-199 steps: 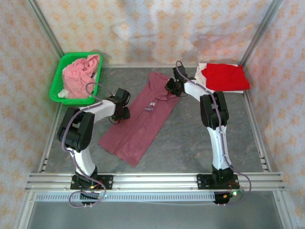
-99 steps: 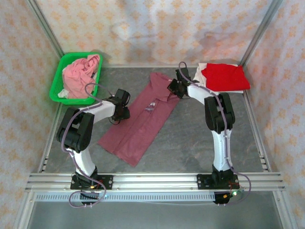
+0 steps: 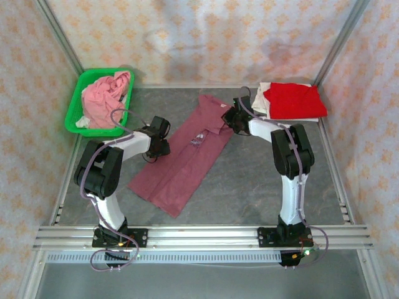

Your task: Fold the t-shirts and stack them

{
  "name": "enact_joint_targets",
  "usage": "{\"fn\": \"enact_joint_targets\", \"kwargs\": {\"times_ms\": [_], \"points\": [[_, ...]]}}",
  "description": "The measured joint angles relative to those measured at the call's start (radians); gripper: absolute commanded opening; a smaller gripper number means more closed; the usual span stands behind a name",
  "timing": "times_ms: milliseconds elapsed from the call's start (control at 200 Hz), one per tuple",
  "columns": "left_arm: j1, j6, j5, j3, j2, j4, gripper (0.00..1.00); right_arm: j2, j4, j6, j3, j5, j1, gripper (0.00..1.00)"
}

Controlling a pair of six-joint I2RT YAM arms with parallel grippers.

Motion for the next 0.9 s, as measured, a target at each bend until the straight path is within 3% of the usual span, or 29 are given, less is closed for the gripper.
{"fn": "enact_joint_targets", "kwargs": {"times_ms": [480,791,846,901], "points": [[0.0,-0.007,0.0,-0.013,-0.009,0.014,0.38,-0.018,0.019,0.074,-0.045,0.055,0.0,0.0],[0.0,-0.008,0.001,-0.019,-0.017,0.016,0.39,-0.017,0.013,0.056,0.063,-0.019,0.007,0.01],[0.0,-0.008,0.003,-0.023,-0.024,0.014,0.39,-0.019,0.017,0.056,0.072,-0.019,0.01,0.04],[0.0,-0.008,0.006,-0.03,-0.035,0.011,0.39,-0.021,0.012,0.057,0.071,-0.014,0.014,0.14]]}}
